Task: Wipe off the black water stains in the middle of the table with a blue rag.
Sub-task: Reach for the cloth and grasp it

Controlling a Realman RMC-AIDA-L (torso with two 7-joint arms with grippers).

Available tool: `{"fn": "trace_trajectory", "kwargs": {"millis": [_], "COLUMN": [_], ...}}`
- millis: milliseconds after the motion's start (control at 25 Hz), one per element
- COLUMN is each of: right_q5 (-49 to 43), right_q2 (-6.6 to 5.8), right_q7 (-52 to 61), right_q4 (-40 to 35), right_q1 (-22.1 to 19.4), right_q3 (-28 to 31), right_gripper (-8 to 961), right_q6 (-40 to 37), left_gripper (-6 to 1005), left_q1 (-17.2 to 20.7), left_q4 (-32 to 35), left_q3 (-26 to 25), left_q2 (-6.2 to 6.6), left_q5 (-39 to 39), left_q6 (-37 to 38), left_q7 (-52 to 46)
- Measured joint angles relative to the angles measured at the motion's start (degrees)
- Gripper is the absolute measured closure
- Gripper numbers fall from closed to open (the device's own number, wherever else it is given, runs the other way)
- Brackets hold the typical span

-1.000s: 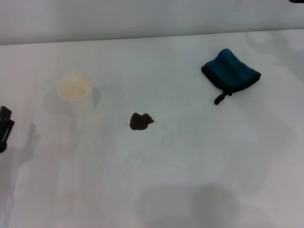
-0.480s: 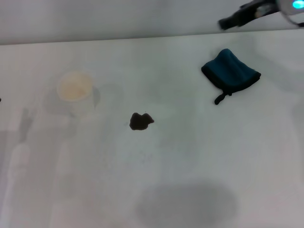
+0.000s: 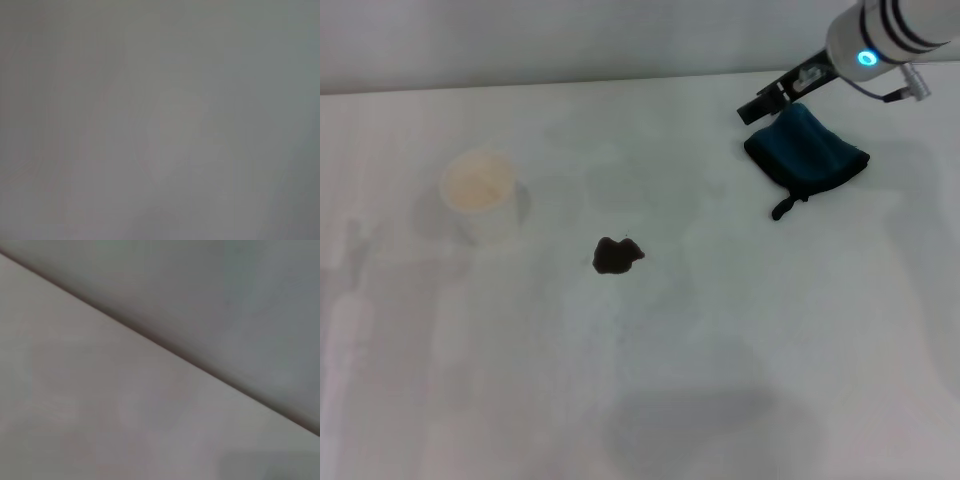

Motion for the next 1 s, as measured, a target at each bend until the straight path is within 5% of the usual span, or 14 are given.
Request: {"fn": "trace_trajectory", "kwargs": {"millis": [520, 1000], "right_q5": [-0.2, -0.3], "right_q2": [-0.08, -0.03], "right_q7": [1.4, 2.6], "right_q4": [10.5, 13.8], "right_q1": [2.0, 2.1], "right_q3": [0.0, 0.3], "right_gripper": [161, 161], "right_q6": [-10.7, -14.9], "left_gripper": [114, 113], "left_q1": [-2.6, -5.3], "left_q4": [-0.2, -6.4], "left_q3": [0.1, 0.5], "left_q2": [0.24, 0.71], "left_q5": [-6.0, -0.8], "left_q6": [-4.4, -4.8], "left_q7": [-7.1, -8.1]}}
